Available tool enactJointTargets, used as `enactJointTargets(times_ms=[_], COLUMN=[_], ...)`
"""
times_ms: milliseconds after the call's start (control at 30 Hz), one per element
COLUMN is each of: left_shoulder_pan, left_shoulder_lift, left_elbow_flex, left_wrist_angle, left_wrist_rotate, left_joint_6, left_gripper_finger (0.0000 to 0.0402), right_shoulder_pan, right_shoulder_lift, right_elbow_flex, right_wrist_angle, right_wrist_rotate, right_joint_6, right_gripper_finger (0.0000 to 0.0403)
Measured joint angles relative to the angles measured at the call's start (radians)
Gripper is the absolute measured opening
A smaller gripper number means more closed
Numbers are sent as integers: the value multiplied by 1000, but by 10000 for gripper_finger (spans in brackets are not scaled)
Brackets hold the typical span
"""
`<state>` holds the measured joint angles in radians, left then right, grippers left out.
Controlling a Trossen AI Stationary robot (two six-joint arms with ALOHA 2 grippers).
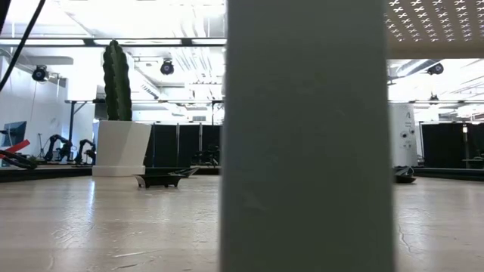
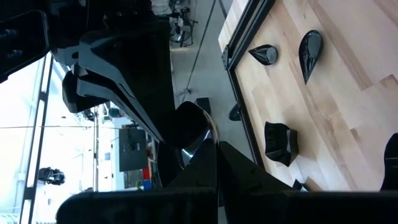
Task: Pick & Place Mini shaped plates
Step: Put the drop-shaped plate on the shelf
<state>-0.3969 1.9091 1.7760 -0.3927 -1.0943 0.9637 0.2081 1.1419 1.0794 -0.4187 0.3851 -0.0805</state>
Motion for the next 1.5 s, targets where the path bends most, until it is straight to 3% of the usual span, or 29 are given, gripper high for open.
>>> enactJointTargets(times_ms=[400, 767, 933, 1200, 1300, 1500], left_shoulder_pan=[4, 3, -8, -23, -30, -52], left_shoulder_lift=[0, 0, 0, 0, 0, -8], left_elbow_flex=[0, -5, -3, -3, -3, 3], left_wrist_angle=[0, 6, 4, 1, 12, 19], left_wrist_rotate=[4, 12, 12, 16, 4, -21], left_joint_6=[-25, -42, -54, -87, -103, -112], left_gripper_finger=[2, 88, 94, 94, 94, 94], right_shoulder_pan=[0, 0, 0, 0, 1, 11], right_shoulder_lift=[1, 0, -19, -83, -123, -170], right_elbow_flex=[0, -2, -2, -2, 3, 99], right_wrist_angle=[-2, -15, -48, -66, -127, -477], right_wrist_rotate=[7, 22, 94, 109, 115, 82], right_joint_6=[-6, -9, 16, 70, 122, 247], right_gripper_finger=[8, 8, 8, 8, 8, 8])
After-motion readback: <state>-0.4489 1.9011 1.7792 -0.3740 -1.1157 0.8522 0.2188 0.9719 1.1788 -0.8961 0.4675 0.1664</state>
